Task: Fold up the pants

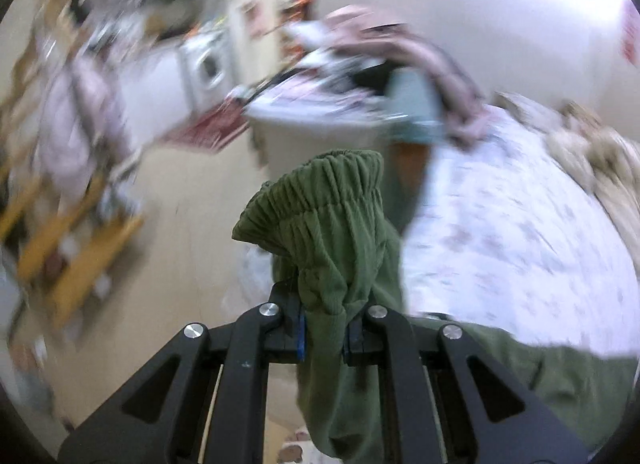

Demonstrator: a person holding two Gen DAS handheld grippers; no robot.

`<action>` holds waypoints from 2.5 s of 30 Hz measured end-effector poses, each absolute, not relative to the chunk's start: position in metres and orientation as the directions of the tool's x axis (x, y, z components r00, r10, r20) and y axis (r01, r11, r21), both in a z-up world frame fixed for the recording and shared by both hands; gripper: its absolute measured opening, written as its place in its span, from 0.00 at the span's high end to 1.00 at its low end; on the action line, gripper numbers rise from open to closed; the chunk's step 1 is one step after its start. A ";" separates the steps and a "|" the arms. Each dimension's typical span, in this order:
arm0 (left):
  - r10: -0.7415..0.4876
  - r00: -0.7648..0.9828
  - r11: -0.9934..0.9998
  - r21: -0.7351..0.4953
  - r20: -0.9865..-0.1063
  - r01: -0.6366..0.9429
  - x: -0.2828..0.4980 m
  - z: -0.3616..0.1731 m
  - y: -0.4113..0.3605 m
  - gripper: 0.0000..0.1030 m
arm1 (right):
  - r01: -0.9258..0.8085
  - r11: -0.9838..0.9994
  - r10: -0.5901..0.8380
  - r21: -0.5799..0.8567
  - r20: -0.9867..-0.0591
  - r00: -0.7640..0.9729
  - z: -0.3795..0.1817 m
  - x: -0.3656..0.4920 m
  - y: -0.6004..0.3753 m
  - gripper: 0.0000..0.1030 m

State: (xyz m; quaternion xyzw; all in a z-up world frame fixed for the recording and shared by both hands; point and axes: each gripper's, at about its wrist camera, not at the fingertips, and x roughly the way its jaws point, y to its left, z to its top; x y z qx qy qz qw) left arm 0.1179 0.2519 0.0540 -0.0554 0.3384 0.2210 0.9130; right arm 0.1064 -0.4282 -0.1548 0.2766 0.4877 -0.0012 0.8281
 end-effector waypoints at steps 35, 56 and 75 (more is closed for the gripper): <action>0.086 0.480 0.989 0.134 -0.873 0.068 0.173 -0.081 0.057 0.47 | 0.262 0.745 0.443 0.613 -0.749 0.493 -0.158 0.113 -0.402 0.47; -0.005 0.443 1.000 0.007 -0.896 0.026 0.171 -0.071 0.026 0.23 | 0.629 0.525 0.193 0.573 -0.801 0.567 -0.220 0.047 -0.517 0.39; -0.045 0.495 0.992 -0.098 -0.868 -0.082 0.167 -0.051 0.075 0.23 | -0.092 0.913 0.307 0.399 -0.520 0.797 -0.076 0.099 -0.370 0.96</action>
